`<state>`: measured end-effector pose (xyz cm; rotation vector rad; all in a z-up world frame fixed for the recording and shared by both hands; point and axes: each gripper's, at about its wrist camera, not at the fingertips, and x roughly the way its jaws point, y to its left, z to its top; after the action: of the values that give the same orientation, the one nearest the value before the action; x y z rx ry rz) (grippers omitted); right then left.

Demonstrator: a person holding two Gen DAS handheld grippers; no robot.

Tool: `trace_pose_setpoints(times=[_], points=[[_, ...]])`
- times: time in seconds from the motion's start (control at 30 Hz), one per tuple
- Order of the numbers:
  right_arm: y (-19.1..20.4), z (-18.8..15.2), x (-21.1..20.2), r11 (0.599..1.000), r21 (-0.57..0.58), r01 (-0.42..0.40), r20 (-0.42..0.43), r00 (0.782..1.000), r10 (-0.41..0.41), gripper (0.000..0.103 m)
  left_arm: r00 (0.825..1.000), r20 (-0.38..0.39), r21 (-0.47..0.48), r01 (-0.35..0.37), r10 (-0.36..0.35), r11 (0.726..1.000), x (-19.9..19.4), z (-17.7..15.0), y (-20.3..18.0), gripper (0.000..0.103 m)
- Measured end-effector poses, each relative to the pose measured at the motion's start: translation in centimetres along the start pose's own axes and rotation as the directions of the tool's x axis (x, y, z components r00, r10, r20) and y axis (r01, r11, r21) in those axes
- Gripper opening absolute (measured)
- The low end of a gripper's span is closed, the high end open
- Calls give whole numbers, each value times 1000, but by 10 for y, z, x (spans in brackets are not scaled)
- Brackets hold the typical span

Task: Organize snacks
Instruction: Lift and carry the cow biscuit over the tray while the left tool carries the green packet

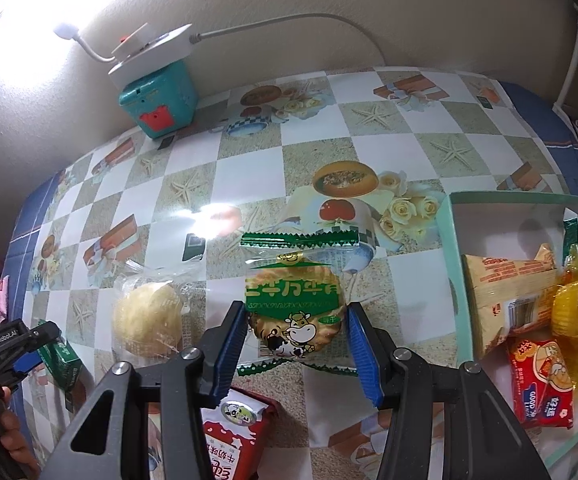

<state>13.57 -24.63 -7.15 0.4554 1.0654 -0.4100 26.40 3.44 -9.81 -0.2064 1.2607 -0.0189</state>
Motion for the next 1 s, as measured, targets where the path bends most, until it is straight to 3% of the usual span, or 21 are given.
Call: trace_pose_setpoints(times=[0.47,1.0], points=[[-5,4,-12,1000,13,-6,21,1000,6,53,998,32,37,44,-45,998,-17,-5,-18,43],[-16,13,-49,999,25,-20,94,995,18,53,984,151,111,77,-94,991,-70,-15,-46,43]])
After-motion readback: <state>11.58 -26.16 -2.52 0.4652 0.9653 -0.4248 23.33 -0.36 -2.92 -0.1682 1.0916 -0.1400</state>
